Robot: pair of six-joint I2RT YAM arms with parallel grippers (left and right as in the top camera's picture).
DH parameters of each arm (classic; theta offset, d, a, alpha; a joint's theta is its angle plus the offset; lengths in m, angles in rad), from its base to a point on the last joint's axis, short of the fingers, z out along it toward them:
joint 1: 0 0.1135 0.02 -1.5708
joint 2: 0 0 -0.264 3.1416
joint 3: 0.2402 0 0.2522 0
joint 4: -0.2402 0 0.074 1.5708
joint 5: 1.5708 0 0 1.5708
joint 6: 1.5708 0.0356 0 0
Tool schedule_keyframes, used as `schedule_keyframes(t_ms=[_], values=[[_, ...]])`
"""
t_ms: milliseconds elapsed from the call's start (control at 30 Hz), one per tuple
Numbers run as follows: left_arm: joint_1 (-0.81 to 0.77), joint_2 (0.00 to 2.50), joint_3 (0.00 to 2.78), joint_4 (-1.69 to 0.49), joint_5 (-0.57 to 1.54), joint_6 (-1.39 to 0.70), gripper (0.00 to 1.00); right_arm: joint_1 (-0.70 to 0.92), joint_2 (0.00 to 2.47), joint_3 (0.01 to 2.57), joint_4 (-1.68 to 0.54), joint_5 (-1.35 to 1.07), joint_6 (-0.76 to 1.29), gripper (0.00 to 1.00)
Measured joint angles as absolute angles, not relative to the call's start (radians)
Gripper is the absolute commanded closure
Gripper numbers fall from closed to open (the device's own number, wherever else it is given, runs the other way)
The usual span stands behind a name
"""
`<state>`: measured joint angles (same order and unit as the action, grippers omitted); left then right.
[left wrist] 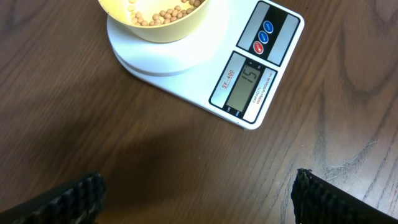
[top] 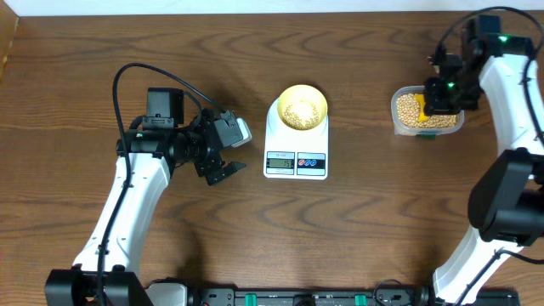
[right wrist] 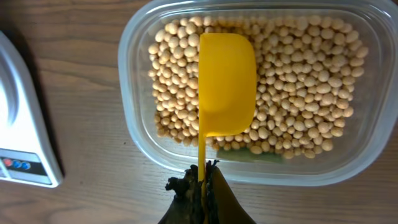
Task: Scoop item into bowl and weigh 50g on scale
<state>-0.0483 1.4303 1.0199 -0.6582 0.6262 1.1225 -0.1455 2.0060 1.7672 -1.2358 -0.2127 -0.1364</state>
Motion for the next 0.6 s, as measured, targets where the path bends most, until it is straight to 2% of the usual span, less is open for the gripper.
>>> schedule_keyframes(t_ms=[600], values=[[-0.048, 1.431, 1.02, -0.658, 0.626, 1.122, 0.02, -0.381, 2.006, 1.628, -1.208, -0.583, -0.25, 0.99]])
